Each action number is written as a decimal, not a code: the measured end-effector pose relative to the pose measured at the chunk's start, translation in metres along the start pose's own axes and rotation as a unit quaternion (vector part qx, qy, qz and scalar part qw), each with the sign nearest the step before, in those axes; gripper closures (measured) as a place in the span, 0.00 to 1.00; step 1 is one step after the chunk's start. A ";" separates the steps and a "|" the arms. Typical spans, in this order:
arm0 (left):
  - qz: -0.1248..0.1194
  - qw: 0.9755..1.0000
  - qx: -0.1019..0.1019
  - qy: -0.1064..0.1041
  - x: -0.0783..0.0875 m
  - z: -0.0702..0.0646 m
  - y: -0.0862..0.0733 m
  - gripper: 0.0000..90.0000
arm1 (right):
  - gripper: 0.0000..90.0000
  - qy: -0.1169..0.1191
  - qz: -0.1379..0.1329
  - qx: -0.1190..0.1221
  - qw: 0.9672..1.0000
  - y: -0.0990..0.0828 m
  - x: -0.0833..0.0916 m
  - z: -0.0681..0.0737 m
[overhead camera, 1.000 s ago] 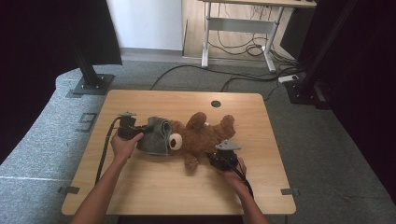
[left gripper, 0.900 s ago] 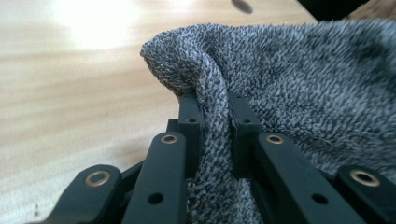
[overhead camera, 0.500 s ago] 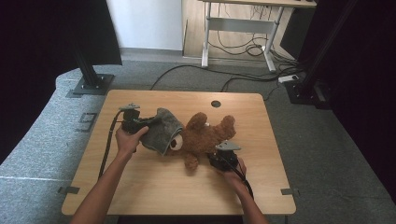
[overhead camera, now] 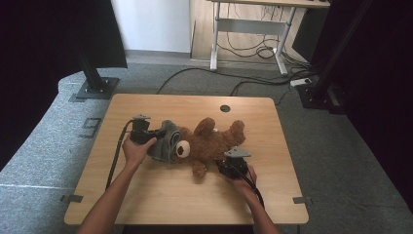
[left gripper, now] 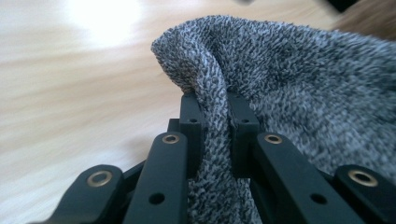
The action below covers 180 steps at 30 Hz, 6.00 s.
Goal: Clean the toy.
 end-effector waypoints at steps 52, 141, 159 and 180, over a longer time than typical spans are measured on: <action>0.009 0.987 -0.076 -0.143 -0.022 -0.097 -0.032 0.89 | 0.66 0.003 -0.004 -0.005 1.000 -0.001 0.000 0.000; 0.037 0.976 -0.119 -0.179 -0.103 -0.205 0.051 0.88 | 0.70 0.006 -0.003 0.014 1.000 -0.006 -0.001 0.002; 0.023 0.985 -0.135 -0.107 -0.066 -0.161 0.036 0.89 | 0.70 0.004 -0.008 -0.003 1.000 -0.006 0.000 0.002; 0.011 0.981 -0.106 -0.162 -0.025 -0.116 -0.014 0.89 | 0.70 0.012 -0.008 -0.029 0.999 -0.009 -0.003 -0.001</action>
Point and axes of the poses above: each handheld gripper's, and its own axes: x roughly backward along the jaws, y roughly out of its top, z roughly to its left, the point moved 2 cm from there along -x, roughly forward along the jaws, and after that the axes turned 9 degrees about x, right-handed, at the moved point
